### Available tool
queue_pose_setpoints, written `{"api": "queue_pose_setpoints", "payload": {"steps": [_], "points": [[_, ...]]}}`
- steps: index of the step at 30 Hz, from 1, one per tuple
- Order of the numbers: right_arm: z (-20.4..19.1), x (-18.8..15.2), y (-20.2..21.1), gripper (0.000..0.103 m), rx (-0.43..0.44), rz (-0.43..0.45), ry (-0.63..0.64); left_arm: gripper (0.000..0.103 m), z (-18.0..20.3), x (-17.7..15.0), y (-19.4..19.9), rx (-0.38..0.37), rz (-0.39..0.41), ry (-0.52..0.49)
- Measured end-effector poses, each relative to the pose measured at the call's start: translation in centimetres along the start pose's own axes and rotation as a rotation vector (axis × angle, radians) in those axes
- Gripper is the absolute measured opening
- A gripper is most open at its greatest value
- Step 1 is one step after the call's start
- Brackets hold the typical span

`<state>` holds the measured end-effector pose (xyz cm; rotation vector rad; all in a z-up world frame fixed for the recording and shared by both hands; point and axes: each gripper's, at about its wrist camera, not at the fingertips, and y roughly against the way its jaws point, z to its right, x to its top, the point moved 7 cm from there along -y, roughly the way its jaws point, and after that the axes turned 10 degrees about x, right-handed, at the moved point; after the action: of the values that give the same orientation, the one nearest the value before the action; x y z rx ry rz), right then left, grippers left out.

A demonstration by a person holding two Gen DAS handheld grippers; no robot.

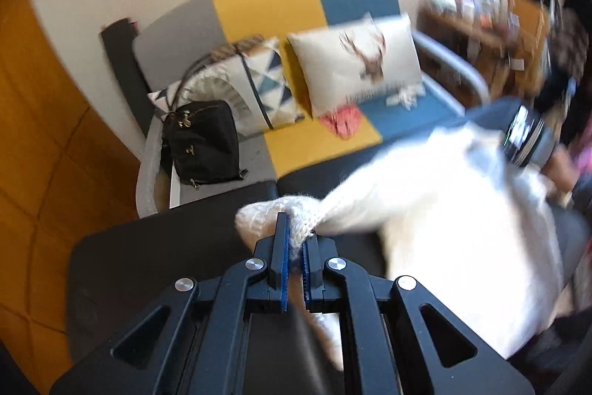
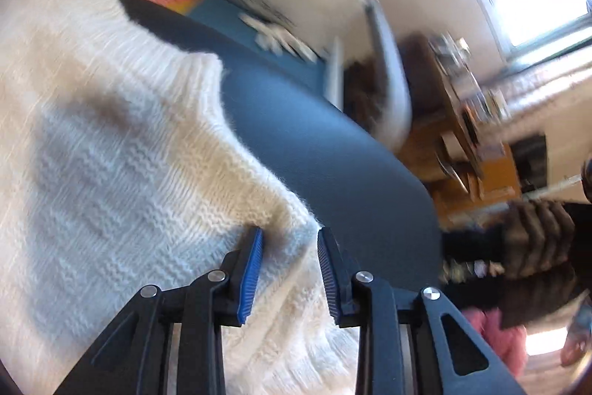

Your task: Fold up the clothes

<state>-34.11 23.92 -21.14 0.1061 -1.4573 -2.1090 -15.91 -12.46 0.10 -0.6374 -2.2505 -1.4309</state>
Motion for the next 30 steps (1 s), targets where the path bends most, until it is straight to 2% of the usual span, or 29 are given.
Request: {"api": "queue_pose_setpoints", "payload": {"steps": [1,3,5,7,9,11,12,14,16,18,20,24,28,30], "points": [[1.2,-0.5,0.1,0.029,0.009,-0.014,-0.025,0.005,0.7,-0.2,-0.7,0.009,-0.021,-0.027],[2.3,-1.0,3.5,0.029,0.148,0.084,-0.112,0.005,1.3,-0.5,-1.6,-0.024,-0.073,-0.031],[1.3,-0.8,7.5,0.031,0.366,0.189,-0.158,0.005,1.7,-0.8,-2.4,-0.067,-0.126,-0.025],[-1.1,-0.1,11.7,0.032,0.550,0.288,-0.124,0.005,2.1,-1.0,-2.7,-0.108,-0.164,-0.021],[-4.5,0.0,16.4,0.033,0.771,0.362,-0.088,0.005,2.3,-0.9,-1.3,-0.172,-0.174,-0.010],[-7.2,0.3,19.3,0.035,0.929,0.413,-0.070,0.005,2.6,-1.0,0.3,-0.228,-0.173,-0.007],[-8.6,0.3,20.8,0.035,1.008,0.433,-0.063,0.005,2.6,-1.0,1.1,-0.232,-0.166,-0.009],[-11.2,-0.2,22.7,0.038,1.140,0.448,-0.058,0.005,2.4,-0.9,2.6,-0.233,-0.154,-0.018],[-14.1,-1.1,23.1,0.038,1.195,0.438,-0.035,0.005,2.1,-1.0,3.6,-0.216,-0.149,-0.026],[-17.5,-2.4,22.6,0.038,1.195,0.395,0.032,0.005,1.5,-1.2,3.4,-0.173,-0.162,-0.024],[-21.5,-4.9,21.6,0.038,1.151,0.334,0.166,0.005,1.2,-1.8,2.3,-0.136,-0.192,-0.019],[-28.0,-13.2,21.2,0.038,0.969,0.215,0.486,0.005,0.8,-2.8,-0.1,-0.119,-0.248,0.008],[-30.7,-18.6,20.1,0.039,0.792,0.160,0.630,0.005,1.0,-3.5,-1.5,-0.146,-0.282,0.064],[-31.0,-19.6,19.8,0.042,0.737,0.187,0.646,0.005,1.3,-4.3,-2.0,-0.157,-0.297,0.073]]}}
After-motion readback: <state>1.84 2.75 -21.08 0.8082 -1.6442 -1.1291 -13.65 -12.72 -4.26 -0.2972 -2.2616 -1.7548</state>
